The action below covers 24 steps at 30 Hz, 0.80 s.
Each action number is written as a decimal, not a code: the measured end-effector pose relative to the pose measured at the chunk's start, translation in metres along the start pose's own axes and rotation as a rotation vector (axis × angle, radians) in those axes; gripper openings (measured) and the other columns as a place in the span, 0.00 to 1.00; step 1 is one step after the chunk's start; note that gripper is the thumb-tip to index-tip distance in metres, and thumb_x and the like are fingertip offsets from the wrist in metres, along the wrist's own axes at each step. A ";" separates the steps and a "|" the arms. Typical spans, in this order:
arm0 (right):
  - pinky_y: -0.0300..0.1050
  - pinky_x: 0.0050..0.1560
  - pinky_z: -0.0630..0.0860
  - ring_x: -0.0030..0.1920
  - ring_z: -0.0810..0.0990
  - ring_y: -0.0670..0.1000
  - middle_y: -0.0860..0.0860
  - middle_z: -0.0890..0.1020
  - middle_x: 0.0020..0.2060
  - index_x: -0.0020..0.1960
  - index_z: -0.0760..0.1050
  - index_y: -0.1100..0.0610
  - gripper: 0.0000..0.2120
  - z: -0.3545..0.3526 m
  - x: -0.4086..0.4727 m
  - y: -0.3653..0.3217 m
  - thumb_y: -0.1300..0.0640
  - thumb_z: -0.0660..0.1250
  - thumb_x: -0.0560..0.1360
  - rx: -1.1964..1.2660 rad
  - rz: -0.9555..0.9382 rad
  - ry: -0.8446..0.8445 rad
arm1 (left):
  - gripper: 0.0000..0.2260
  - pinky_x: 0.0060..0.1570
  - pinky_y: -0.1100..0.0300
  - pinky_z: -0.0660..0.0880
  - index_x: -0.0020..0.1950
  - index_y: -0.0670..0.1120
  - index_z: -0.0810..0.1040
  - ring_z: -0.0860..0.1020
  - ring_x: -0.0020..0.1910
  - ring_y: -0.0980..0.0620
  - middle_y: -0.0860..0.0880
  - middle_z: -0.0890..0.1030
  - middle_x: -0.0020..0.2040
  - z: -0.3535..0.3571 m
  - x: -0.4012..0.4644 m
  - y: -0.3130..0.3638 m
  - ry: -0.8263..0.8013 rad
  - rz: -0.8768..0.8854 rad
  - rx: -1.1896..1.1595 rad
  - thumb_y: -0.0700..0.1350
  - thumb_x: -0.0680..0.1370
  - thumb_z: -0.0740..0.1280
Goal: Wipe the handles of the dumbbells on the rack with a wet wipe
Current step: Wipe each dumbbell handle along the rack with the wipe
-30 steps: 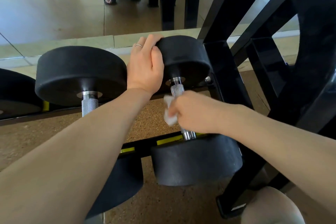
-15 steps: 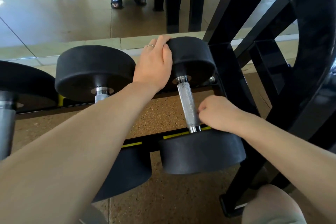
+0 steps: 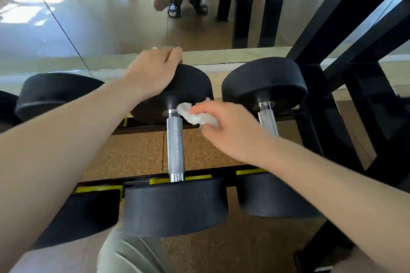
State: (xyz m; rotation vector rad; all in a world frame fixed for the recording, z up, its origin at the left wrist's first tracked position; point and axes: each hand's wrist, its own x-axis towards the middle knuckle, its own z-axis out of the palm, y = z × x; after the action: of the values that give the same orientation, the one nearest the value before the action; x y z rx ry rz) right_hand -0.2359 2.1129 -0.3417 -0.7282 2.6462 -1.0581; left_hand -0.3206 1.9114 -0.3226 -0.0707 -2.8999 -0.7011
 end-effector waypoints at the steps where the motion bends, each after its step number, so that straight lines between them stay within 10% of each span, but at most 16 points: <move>1: 0.29 0.42 0.72 0.43 0.75 0.36 0.46 0.77 0.63 0.70 0.72 0.47 0.21 0.014 0.006 -0.003 0.61 0.62 0.79 -0.028 -0.058 -0.013 | 0.23 0.48 0.52 0.68 0.49 0.44 0.78 0.74 0.49 0.41 0.43 0.78 0.45 0.002 -0.003 -0.005 -0.010 -0.054 -0.025 0.57 0.85 0.49; 4: 0.42 0.69 0.67 0.65 0.70 0.46 0.49 0.72 0.71 0.73 0.68 0.53 0.25 0.048 0.029 -0.010 0.66 0.61 0.78 -0.209 -0.263 -0.036 | 0.25 0.45 0.52 0.67 0.41 0.45 0.75 0.74 0.43 0.42 0.47 0.74 0.37 0.008 -0.004 -0.007 0.027 -0.123 -0.059 0.57 0.85 0.49; 10: 0.45 0.54 0.69 0.57 0.70 0.52 0.49 0.78 0.56 0.60 0.75 0.56 0.18 0.067 0.060 -0.006 0.64 0.63 0.71 -0.810 -0.456 0.022 | 0.25 0.39 0.51 0.67 0.41 0.41 0.77 0.75 0.40 0.41 0.45 0.75 0.34 0.018 -0.006 -0.017 0.179 -0.115 -0.167 0.54 0.84 0.50; 21: 0.42 0.71 0.67 0.68 0.71 0.50 0.50 0.72 0.71 0.73 0.70 0.57 0.25 0.078 0.034 0.009 0.66 0.63 0.76 -0.336 -0.160 0.138 | 0.23 0.41 0.54 0.64 0.45 0.43 0.82 0.74 0.39 0.45 0.44 0.77 0.38 0.018 -0.008 -0.018 0.249 -0.157 -0.189 0.51 0.84 0.51; 24: 0.36 0.59 0.75 0.58 0.76 0.45 0.46 0.73 0.66 0.69 0.74 0.54 0.22 0.080 0.031 0.002 0.65 0.62 0.76 -0.169 -0.029 0.228 | 0.22 0.38 0.54 0.64 0.43 0.42 0.81 0.74 0.40 0.45 0.44 0.77 0.38 0.019 -0.009 -0.018 0.256 -0.139 -0.201 0.50 0.84 0.51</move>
State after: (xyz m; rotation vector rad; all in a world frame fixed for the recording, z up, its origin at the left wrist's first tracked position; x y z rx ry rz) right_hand -0.2349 2.0514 -0.4013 -0.7179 2.9574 -0.9866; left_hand -0.3154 1.9036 -0.3486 0.1862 -2.6013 -0.9479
